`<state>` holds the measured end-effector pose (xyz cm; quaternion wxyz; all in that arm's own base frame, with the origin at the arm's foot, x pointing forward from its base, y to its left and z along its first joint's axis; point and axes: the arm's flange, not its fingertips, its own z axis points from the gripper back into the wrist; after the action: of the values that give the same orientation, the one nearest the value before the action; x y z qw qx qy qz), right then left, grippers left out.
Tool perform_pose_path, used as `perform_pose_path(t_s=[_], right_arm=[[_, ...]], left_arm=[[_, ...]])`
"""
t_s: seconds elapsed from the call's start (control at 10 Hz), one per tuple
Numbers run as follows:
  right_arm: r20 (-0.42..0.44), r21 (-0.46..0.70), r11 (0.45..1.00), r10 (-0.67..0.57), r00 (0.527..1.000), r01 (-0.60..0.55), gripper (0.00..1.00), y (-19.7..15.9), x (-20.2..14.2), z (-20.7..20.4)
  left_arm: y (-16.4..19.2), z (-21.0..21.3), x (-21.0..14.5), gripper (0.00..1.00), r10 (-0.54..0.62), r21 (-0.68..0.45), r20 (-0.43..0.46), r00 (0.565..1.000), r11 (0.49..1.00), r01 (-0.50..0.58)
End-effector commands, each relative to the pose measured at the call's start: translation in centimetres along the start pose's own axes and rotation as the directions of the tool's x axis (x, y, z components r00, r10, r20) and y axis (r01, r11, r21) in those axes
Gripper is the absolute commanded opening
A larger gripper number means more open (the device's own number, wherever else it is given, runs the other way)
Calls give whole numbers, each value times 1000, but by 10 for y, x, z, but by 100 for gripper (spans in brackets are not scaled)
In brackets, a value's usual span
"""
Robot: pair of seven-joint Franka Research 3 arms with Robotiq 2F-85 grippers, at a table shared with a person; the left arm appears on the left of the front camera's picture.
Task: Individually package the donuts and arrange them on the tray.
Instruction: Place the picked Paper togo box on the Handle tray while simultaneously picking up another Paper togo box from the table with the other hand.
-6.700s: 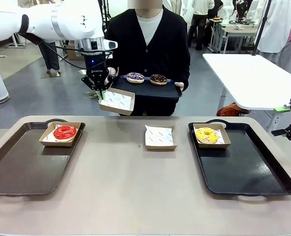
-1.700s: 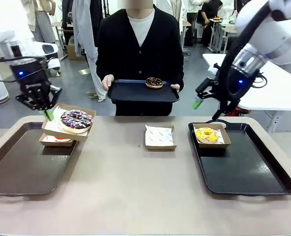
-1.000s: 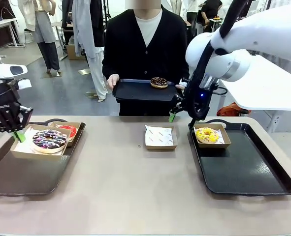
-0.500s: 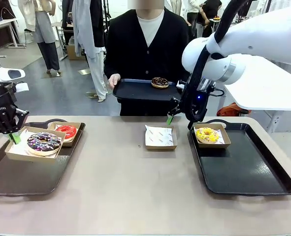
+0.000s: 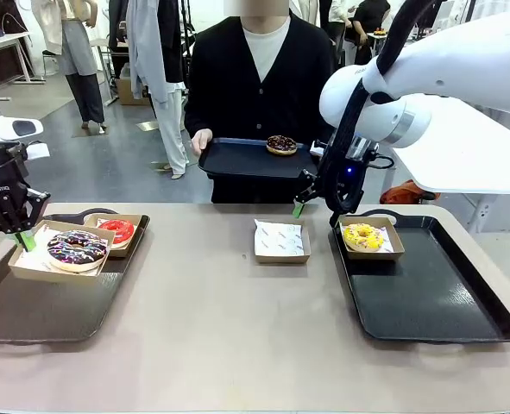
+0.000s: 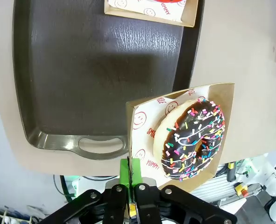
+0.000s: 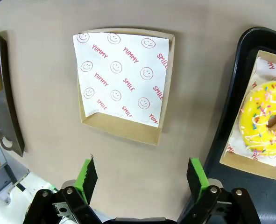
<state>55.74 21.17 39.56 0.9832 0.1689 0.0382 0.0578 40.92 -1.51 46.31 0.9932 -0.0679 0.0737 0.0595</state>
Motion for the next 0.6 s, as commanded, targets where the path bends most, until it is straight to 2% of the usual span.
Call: perform_pose_path(t_s=[0.0, 0.2, 0.4, 0.5], right_arm=[[0, 0, 1000, 0, 1000, 0, 100, 0, 0, 0], [24, -147, 989, 0, 1000, 4, 100, 15, 8, -13], [37, -239, 971, 2, 999, 7, 100, 25, 19, -30], [43, -249, 968, 14, 999, -2, 100, 27, 22, -36]], left_arm=[[0, 0, 0, 1, 0, 0, 0, 1000, 1000, 0], [7, -5, 6, 1, -41, 41, 35, 999, 998, 40], [15, -14, 15, 1, -110, 13, 11, 994, 994, 110], [17, -18, 17, 1, -122, 6, 17, 992, 992, 122]])
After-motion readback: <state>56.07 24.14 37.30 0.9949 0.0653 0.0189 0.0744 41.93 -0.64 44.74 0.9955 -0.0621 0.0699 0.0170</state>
